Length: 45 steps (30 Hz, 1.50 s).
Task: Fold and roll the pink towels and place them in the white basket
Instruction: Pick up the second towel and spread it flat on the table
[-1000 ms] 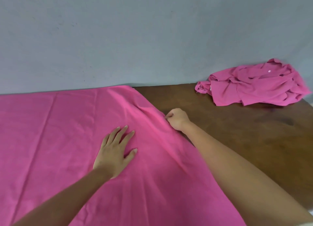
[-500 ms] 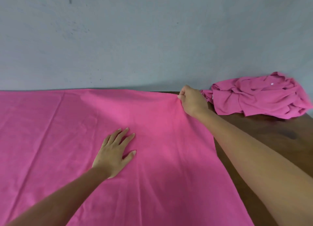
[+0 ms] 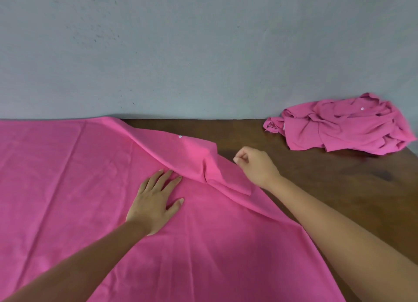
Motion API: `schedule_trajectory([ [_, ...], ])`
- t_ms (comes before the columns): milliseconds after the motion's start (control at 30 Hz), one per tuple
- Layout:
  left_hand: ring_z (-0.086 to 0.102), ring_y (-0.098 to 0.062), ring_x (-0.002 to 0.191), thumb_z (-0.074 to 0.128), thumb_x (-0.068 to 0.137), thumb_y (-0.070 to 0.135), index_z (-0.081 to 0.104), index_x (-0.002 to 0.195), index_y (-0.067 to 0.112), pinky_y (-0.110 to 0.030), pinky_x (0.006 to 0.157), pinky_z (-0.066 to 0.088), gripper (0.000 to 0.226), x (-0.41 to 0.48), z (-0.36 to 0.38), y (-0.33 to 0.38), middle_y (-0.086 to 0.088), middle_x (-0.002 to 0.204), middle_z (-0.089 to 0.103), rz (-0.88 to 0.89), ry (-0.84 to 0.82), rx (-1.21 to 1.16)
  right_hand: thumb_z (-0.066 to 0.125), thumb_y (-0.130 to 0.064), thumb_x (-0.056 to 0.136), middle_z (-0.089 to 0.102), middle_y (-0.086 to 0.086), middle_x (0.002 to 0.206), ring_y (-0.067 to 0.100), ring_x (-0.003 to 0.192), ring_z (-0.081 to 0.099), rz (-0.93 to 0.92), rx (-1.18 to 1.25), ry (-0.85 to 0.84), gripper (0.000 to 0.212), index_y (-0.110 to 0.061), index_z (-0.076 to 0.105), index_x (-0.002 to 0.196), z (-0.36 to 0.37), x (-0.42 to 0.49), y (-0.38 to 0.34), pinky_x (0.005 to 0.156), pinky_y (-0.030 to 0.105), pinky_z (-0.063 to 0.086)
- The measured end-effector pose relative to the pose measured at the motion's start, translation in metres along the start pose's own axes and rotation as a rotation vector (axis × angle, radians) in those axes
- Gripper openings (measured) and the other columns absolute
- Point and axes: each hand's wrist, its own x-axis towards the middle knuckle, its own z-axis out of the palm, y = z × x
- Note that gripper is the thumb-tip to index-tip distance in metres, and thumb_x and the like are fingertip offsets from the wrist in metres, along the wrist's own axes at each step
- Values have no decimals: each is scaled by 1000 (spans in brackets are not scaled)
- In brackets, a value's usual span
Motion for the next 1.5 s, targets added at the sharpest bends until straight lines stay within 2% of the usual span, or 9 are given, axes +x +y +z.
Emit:
schedule_trajectory([
  [200,5,-19,156,12,96,71,20,161,34,-41,127,6,75,1,1,0,7,167,19,1,0,-10,56,-41,100,74,15,95,30,90,69,338,64,-155,44,-1,72,99,7,9,27,87,43,56],
  [367,3,-19,156,11,96,71,18,161,35,-38,126,0,75,0,1,-1,7,167,16,4,3,-5,77,-20,89,72,8,102,24,93,66,450,386,-27,7,-16,71,91,17,13,28,91,42,56],
  [467,2,-18,156,10,96,72,16,161,35,-39,127,1,75,0,0,-1,7,167,15,2,3,-6,81,-1,80,71,8,102,27,103,67,492,581,67,22,-17,70,91,20,19,28,86,35,53],
  [700,4,-18,156,13,97,72,18,161,36,-41,127,5,73,0,1,-1,7,168,15,0,8,-14,58,17,83,72,-6,111,-2,96,62,187,479,255,49,-19,74,112,-29,33,1,91,21,46],
  [833,6,-19,156,14,97,72,20,160,36,-41,127,6,73,0,2,-2,6,168,14,2,13,-14,49,18,85,57,-36,63,-13,59,53,-98,315,294,55,-13,69,125,-49,19,-12,64,5,37],
  [1000,8,-20,156,19,97,70,24,160,34,-42,127,8,72,1,1,0,5,167,20,3,12,-23,50,21,83,62,0,131,-6,92,55,-101,116,132,59,-10,65,131,-2,-1,22,89,9,37],
  [1167,2,-18,156,15,96,70,18,160,36,-39,127,3,72,1,-1,-1,8,168,12,-5,7,-22,53,9,89,56,16,137,30,122,55,111,17,128,53,-5,56,140,19,12,55,105,32,40],
  [1333,1,-17,156,14,96,70,17,161,37,-39,127,3,73,0,-1,0,8,168,11,-8,1,-20,48,-2,97,40,15,155,34,142,33,95,-217,221,44,-4,55,140,15,21,39,116,45,35],
  [1500,1,-17,156,15,96,70,16,161,37,-39,127,1,72,0,-2,1,8,169,10,-9,-4,-17,34,-41,107,39,20,154,36,141,39,215,-289,-198,56,2,46,142,45,32,15,116,45,34],
])
